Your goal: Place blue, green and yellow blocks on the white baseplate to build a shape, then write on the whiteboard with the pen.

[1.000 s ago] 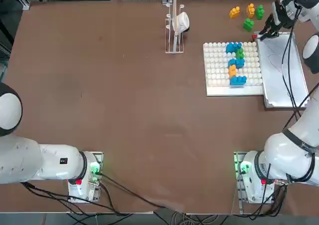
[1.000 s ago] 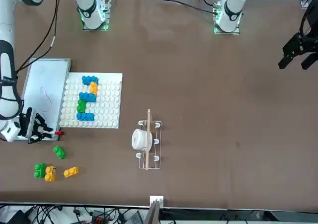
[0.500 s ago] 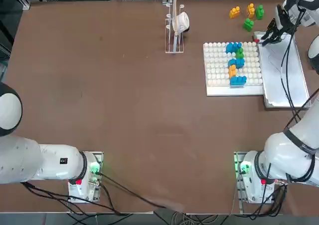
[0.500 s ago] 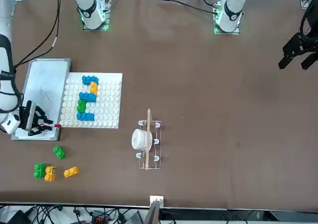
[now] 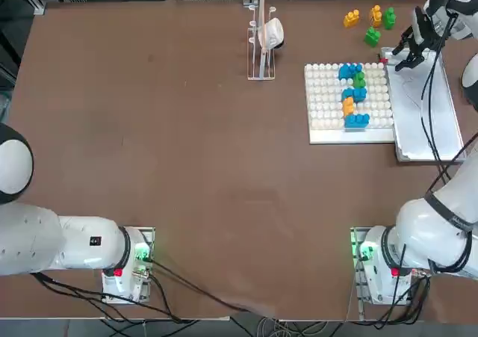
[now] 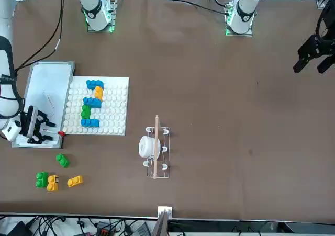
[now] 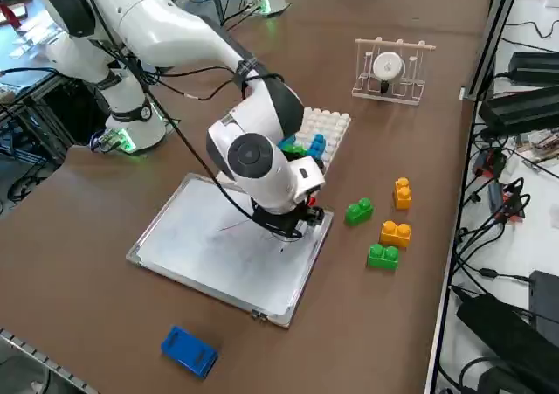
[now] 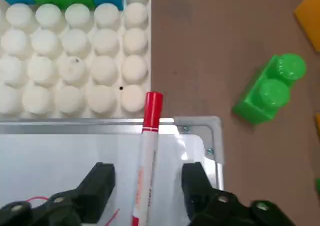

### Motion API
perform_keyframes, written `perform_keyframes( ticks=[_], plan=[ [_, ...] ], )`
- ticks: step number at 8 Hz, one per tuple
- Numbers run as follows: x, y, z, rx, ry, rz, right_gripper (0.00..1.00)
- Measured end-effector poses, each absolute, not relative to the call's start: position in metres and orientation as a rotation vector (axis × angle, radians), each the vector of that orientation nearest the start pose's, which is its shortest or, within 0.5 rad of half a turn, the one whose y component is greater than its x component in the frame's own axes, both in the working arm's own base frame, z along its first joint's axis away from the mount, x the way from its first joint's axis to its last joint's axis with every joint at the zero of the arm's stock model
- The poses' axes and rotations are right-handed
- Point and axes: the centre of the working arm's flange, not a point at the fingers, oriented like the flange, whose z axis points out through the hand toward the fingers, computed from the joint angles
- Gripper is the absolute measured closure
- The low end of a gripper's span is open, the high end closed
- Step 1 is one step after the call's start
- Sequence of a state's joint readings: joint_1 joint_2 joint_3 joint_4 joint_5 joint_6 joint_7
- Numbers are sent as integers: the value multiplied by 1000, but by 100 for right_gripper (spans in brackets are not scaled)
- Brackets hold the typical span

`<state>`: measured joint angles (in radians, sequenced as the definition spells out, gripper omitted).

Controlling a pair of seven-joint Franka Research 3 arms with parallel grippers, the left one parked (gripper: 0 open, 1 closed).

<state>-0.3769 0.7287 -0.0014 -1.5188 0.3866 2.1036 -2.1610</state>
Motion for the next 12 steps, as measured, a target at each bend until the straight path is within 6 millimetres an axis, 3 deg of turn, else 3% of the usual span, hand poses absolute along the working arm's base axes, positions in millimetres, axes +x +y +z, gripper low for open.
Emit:
perform_keyframes(
  ticks=[1,4,6,9,12],
  plan=[
    [659,-240,238,-2072,-2038,-395,0],
    [666,-223,319,-2175,-1961,-434,0],
    [662,-193,393,-2262,-1875,-383,0],
    [635,-133,500,-2451,-1724,-205,0],
    [614,-80,558,-2647,-1467,-140,0]
  ],
)
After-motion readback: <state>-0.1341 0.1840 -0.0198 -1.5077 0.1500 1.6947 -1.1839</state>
